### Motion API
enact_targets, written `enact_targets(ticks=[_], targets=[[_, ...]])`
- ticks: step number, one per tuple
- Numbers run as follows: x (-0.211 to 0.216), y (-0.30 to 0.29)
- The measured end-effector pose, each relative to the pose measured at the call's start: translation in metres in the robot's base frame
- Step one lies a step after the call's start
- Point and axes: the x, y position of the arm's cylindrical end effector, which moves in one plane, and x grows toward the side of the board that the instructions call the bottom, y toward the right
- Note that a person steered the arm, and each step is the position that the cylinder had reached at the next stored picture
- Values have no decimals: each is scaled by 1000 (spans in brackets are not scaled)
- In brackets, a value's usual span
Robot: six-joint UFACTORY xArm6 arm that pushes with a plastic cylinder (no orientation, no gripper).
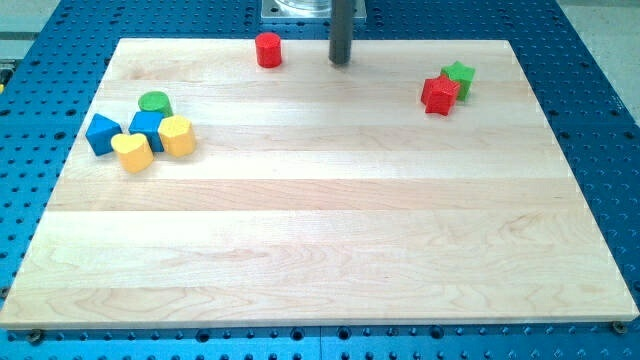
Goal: Bring the red circle towards the group of blocks
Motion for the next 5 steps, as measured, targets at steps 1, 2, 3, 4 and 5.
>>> enact_targets(ticks=[1, 2, 3, 4, 5], targets=[[-27, -10], [-19, -62], [-24, -117], [36, -160], [85, -155]])
